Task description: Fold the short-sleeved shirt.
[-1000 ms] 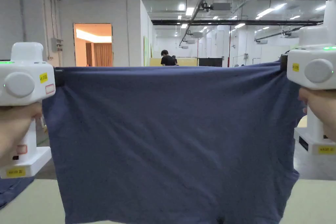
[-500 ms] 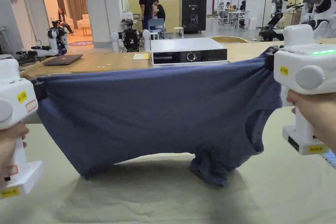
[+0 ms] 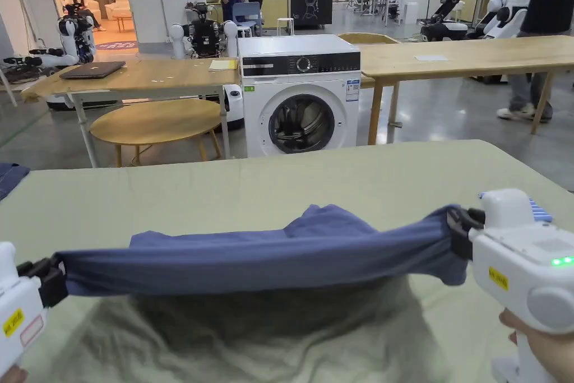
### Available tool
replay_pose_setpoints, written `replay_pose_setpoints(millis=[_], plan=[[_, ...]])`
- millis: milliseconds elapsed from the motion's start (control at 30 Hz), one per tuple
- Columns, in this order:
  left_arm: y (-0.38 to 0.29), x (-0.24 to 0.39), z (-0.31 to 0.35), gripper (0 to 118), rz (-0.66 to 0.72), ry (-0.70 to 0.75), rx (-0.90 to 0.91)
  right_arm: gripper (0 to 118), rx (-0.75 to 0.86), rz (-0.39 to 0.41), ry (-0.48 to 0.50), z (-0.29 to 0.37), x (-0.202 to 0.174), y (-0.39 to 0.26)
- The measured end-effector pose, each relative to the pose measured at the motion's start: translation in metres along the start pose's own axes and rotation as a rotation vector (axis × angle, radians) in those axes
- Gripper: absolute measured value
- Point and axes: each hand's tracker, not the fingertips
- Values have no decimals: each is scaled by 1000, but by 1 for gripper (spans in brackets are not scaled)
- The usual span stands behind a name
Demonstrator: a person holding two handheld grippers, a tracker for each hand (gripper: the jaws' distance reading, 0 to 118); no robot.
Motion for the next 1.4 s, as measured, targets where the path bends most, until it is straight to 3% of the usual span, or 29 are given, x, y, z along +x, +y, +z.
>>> replay_pose_setpoints(millis=[300,567,833,1100,1233,1300,1333,1367,1400], plan=[[-97,-8,119,5,-33,-6,-29,0,-85,-79,-22,103,-5,-88],[-147,-32,174,5,18,7,-96,0,-97,-130,-25,169,0,-116],[-162,-22,205,5,-85,12,-169,0,-129,-81,-19,203,-3,-132],[-178,-23,198,5,-40,-3,-375,0,-309,-7,-30,190,-4,-151],[-186,-22,200,5,-82,-2,-399,0,-374,31,-17,193,-6,-164],[-194,-24,205,17,-58,-9,-413,0,-399,25,-22,193,-3,-173],[-197,-27,206,31,-37,-13,-407,1,-410,18,-18,193,0,-179],[-200,-29,207,72,-24,-10,-399,2,-440,4,-1,191,2,-183],[-204,-31,210,101,-9,-4,-399,6,-450,-5,-3,190,3,-187]])
